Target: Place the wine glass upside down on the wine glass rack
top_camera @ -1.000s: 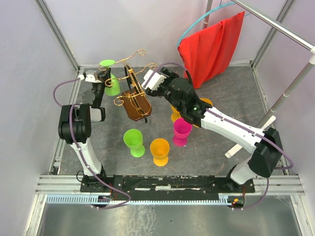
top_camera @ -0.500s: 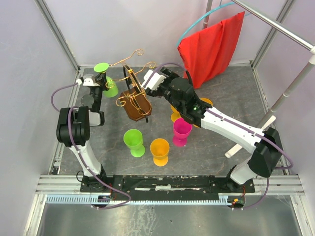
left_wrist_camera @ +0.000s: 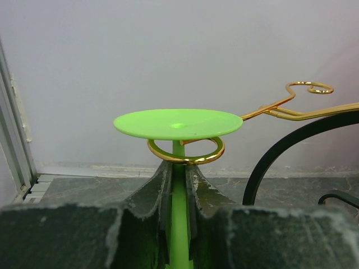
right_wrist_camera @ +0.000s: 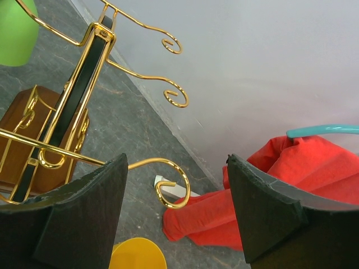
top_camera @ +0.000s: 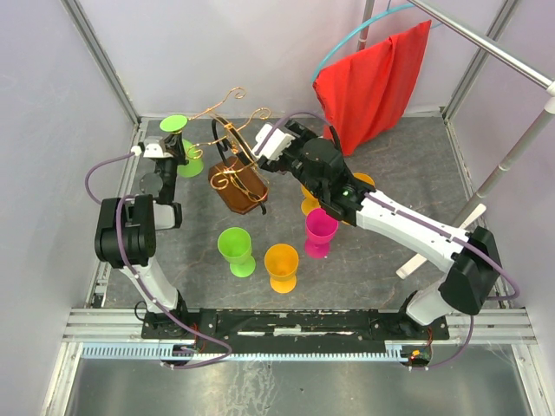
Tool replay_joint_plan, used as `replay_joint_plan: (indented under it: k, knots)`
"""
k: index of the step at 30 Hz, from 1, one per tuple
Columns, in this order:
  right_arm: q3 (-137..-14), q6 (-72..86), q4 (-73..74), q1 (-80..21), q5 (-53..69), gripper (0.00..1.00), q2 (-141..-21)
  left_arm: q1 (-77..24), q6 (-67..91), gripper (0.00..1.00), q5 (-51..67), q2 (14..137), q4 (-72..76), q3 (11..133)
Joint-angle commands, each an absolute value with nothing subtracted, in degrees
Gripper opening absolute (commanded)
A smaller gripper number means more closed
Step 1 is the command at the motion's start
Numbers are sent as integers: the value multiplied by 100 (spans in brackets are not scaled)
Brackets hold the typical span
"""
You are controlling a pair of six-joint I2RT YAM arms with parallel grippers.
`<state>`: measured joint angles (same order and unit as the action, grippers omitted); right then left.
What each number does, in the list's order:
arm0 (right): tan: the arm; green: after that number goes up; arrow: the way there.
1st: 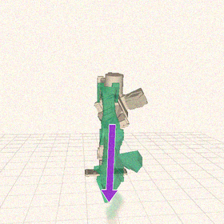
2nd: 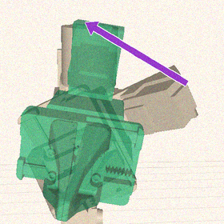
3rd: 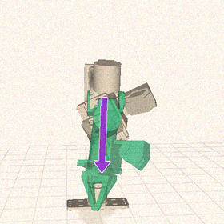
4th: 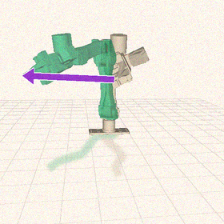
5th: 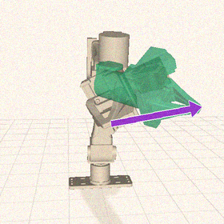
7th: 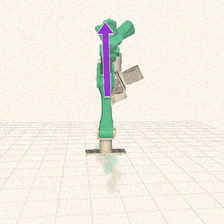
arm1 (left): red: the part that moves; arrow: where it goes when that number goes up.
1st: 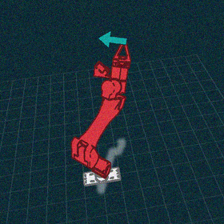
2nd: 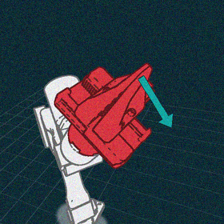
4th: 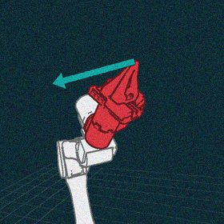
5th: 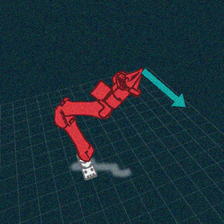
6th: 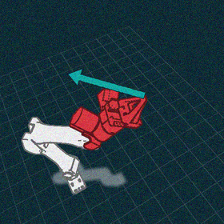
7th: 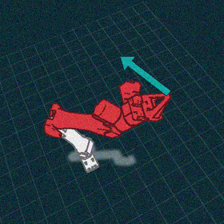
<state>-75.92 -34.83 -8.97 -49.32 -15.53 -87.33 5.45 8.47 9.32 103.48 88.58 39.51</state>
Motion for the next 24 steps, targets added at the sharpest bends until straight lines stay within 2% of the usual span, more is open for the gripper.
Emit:
replay_joint_plan:
  k: [1,9,24]
  knots:
    - [-7534,-3404,-1146,-4908,-1547,79,-8412,633,557,3,785,10123,9909,3867]
    - [-7522,-3424,-1164,-4907,-1556,80,-8470,698,655,3,700,10225,9911,3929]
    - [-7476,-3390,-1194,-4908,-1452,81,-8475,706,544,3,1009,9619,9905,3347]
